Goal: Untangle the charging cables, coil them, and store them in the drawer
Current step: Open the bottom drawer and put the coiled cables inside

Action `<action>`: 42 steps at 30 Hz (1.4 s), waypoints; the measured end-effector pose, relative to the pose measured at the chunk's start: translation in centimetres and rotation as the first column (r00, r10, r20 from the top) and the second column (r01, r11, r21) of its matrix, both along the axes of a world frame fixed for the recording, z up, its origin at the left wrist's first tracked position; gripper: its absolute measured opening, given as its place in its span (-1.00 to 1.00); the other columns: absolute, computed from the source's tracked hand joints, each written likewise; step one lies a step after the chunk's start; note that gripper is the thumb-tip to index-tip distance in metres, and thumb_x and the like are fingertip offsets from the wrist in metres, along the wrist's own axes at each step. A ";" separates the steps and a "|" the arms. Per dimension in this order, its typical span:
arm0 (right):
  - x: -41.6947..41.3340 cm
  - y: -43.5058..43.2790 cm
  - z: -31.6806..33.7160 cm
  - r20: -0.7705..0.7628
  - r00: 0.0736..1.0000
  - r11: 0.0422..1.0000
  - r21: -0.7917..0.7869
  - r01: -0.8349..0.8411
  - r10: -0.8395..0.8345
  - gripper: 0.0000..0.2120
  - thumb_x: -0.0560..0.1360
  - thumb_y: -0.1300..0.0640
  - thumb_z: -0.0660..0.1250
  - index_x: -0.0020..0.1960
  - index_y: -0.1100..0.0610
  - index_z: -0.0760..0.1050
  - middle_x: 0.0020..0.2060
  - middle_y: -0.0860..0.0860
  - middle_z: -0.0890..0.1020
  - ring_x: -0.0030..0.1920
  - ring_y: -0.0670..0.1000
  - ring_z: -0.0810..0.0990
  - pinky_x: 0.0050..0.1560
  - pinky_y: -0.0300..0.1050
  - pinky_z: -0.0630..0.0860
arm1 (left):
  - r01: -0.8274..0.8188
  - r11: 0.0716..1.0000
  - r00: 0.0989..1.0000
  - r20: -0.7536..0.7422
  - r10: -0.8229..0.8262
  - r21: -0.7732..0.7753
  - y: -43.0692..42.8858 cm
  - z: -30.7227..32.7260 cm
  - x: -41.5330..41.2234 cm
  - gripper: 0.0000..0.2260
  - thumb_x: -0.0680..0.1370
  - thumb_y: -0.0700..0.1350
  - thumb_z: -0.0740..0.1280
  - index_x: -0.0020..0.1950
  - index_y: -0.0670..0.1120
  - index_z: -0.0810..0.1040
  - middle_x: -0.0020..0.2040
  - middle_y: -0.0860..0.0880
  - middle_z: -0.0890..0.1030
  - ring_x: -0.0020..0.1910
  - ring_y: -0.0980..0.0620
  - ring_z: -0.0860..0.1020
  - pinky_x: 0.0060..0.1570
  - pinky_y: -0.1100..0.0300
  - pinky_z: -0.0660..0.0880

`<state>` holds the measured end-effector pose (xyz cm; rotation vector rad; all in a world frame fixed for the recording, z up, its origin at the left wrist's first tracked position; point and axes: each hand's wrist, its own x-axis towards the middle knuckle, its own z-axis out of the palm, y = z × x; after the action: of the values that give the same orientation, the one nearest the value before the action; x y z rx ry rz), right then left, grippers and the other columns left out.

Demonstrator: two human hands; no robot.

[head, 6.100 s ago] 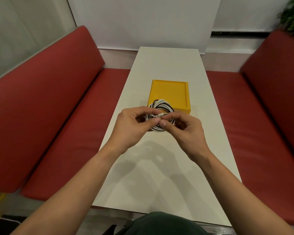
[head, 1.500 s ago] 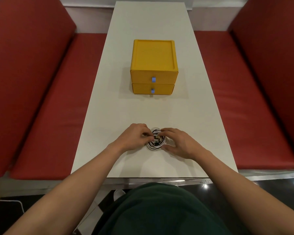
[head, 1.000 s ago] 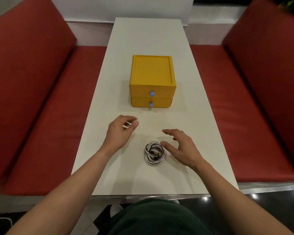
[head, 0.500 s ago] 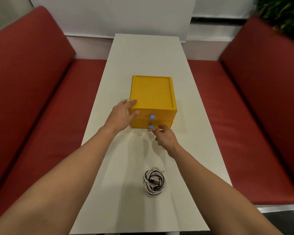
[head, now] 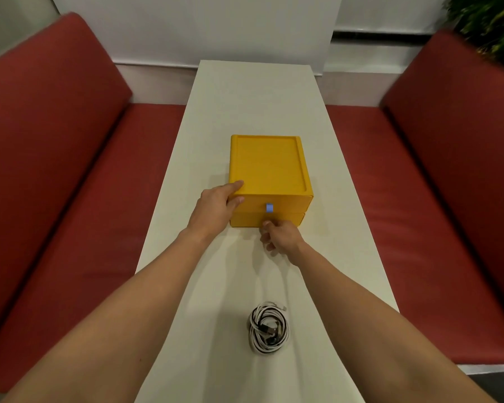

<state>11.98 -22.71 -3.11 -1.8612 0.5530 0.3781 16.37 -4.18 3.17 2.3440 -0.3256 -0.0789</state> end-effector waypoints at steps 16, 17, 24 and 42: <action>-10.0 -0.1 -0.8 0.015 0.998 0.992 -0.116 -0.058 0.060 -0.72 0.59 -0.06 0.33 -0.15 0.03 0.73 -0.13 -0.07 0.75 -0.09 0.00 0.66 -0.09 -0.11 0.51 | 0.018 1.000 1.000 -0.023 -0.018 0.010 -0.1 0.4 0.1 -0.59 0.69 0.00 0.30 0.55 0.02 0.44 0.45 -0.14 0.54 0.39 -0.15 0.53 0.37 0.02 0.45; -10.5 0.0 -0.5 0.010 0.998 0.990 -0.127 -0.068 0.069 -0.71 0.60 -0.07 0.33 -0.13 0.04 0.74 -0.14 -0.04 0.75 -0.12 0.00 0.66 -0.15 -0.13 0.51 | 0.017 1.000 1.000 -0.024 -0.017 0.010 -0.1 0.5 0.0 -0.59 0.69 0.00 0.30 0.55 0.02 0.44 0.45 -0.14 0.54 0.39 -0.15 0.52 0.37 0.02 0.44; -13.9 0.1 -0.1 -0.020 0.994 0.979 -0.171 -0.113 0.111 -0.67 0.60 -0.09 0.37 -0.15 0.12 0.72 -0.21 0.03 0.73 -0.14 0.01 0.65 -0.18 -0.14 0.44 | 0.026 0.999 0.999 -0.042 -0.025 0.019 0.1 0.3 0.3 -0.58 0.69 0.01 0.29 0.56 0.03 0.42 0.45 -0.14 0.53 0.41 -0.18 0.49 0.37 -0.01 0.44; -17.5 -2.2 0.3 -0.009 0.973 0.914 -0.340 -0.220 0.231 -0.47 0.59 -0.25 0.32 0.44 0.02 0.51 0.18 0.00 0.57 0.09 -0.03 0.53 0.11 -0.13 0.38 | -0.398 0.902 0.910 -0.197 0.365 -0.166 3.4 -1.7 -11.6 -0.84 0.63 0.02 0.37 0.18 0.03 0.55 0.07 0.02 0.59 0.00 -0.04 0.62 -0.07 0.11 0.54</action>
<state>-5.56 -24.89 -2.86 -2.2724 0.3991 0.4255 4.80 -0.77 1.51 2.1382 0.2038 -0.0414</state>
